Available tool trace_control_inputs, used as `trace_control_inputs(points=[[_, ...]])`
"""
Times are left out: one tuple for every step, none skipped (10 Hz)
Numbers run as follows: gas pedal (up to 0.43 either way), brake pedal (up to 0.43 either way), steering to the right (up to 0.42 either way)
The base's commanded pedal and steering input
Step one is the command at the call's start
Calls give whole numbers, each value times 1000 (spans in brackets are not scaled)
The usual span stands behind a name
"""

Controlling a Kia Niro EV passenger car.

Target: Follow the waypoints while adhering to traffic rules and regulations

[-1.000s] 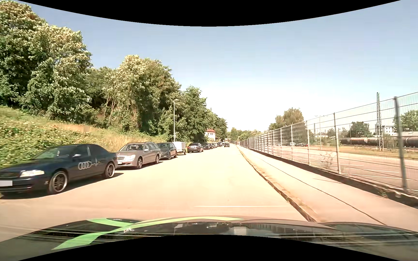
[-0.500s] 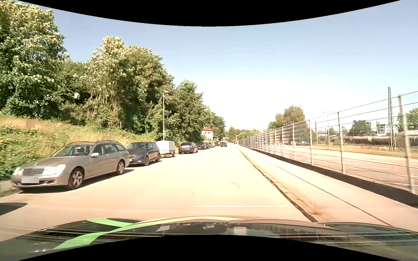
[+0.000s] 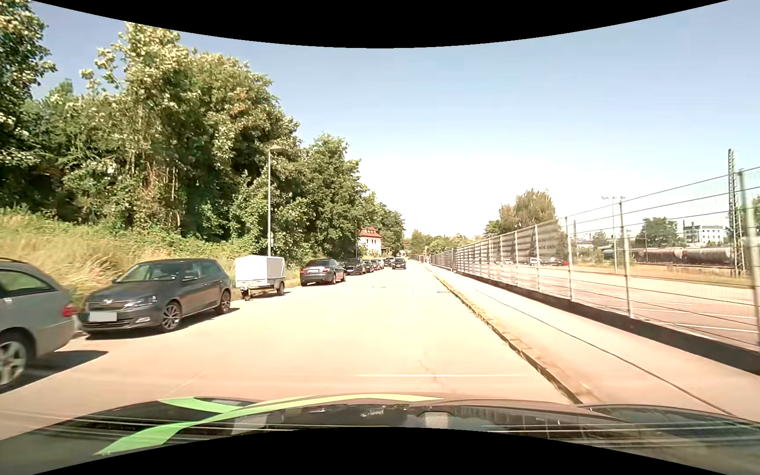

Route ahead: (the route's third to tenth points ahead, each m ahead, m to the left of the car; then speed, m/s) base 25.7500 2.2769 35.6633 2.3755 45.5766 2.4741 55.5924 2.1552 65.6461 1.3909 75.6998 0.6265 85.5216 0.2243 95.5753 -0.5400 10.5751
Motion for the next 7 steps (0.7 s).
trace_control_inputs(points=[[138, 0, 11], [138, 0, 11], [138, 0, 11], [138, 0, 11], [138, 0, 11], [138, 0, 10], [138, 0, 7]])
